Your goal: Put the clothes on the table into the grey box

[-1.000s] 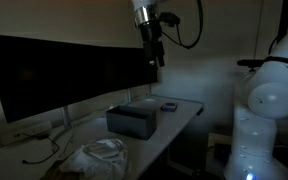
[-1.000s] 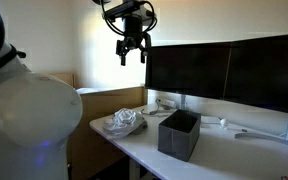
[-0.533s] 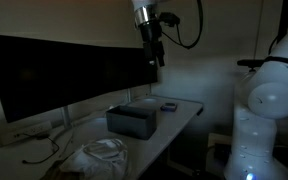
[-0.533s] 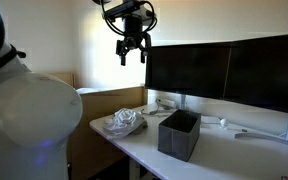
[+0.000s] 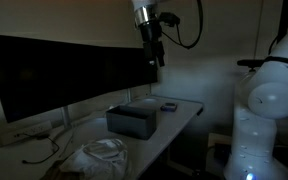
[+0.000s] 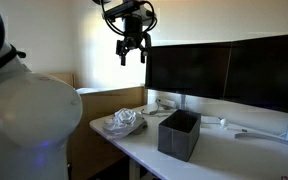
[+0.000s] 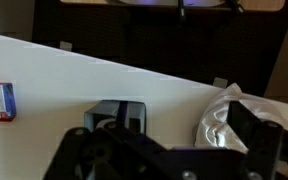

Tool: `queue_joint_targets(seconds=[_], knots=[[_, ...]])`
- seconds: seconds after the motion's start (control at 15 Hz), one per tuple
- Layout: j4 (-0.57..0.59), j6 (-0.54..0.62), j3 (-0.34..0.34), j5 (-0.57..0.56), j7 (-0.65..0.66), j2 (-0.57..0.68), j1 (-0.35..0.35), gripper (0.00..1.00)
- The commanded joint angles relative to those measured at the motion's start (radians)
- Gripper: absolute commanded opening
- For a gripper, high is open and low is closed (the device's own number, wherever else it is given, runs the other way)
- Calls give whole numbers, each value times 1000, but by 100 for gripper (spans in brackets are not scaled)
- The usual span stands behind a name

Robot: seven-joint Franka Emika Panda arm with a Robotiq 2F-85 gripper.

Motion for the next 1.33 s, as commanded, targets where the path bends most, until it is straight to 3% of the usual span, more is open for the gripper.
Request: queue_joint_targets(seconds=[0.0, 0.53, 1.07, 1.27], knots=[[3, -3, -8, -4, 5, 2, 12, 100], [38, 26, 59, -1, 107, 59, 24, 100], [19, 323, 83, 98, 124, 155, 89, 100], [43, 342, 118, 88, 122, 230, 116, 100]])
